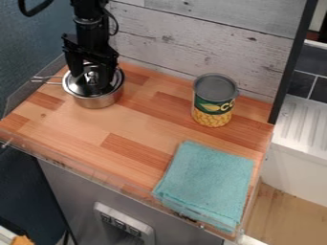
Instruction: Place the lid on the blue cloth
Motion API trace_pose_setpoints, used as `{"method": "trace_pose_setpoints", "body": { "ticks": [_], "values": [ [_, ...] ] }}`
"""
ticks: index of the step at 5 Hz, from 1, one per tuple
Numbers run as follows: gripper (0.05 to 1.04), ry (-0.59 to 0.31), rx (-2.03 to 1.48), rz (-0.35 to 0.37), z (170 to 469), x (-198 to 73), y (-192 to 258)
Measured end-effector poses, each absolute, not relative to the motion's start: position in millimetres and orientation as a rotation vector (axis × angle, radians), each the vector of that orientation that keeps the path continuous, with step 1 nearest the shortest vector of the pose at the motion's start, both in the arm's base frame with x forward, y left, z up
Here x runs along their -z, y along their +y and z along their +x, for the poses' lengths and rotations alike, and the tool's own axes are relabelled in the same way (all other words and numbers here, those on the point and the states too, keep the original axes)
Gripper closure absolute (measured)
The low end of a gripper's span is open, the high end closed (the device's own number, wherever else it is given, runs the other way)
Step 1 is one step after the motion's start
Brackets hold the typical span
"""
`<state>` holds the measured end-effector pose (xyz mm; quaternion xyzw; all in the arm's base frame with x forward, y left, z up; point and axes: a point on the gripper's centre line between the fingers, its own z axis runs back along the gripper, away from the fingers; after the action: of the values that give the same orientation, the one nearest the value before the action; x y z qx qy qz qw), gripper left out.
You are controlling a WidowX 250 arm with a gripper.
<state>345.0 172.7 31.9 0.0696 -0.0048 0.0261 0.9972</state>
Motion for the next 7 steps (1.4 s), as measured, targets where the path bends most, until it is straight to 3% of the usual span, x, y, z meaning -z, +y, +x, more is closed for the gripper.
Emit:
{"method": "trace_pose_setpoints", "body": {
  "ticks": [1,3,4,5,6,7],
  "values": [
    [0.14,-0.012,-0.053,0.143,350.8,-32.4,175.6],
    [0.709,-0.007,-0.05,0.14,349.5,-33.2,175.6],
    [0.801,0.002,-0.06,0.126,341.9,-33.2,175.6],
    [0.801,-0.013,-0.078,0.132,334.3,-46.9,172.2],
    [0.801,-0.114,-0.068,0.183,332.1,-89.0,146.0],
    [0.801,-0.192,0.052,0.159,331.1,-113.3,89.1]
  ]
}}
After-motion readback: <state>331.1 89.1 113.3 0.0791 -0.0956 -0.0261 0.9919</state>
